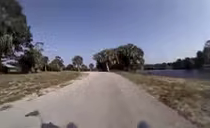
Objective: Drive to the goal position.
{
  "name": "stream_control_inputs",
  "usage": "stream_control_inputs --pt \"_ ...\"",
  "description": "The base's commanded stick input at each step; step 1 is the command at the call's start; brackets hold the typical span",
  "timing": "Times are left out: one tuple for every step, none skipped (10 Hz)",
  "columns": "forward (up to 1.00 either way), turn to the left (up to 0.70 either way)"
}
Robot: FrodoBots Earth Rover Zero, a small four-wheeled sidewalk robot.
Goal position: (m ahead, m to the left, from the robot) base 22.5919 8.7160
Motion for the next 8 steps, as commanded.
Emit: stream_control_inputs --pt "1.00 0.04" --pt "1.00 0.03" --pt "1.00 0.04" --pt "1.00 0.03" --pt "1.00 0.03" --pt "1.00 0.03" --pt "1.00 0.03" --pt "1.00 0.03"
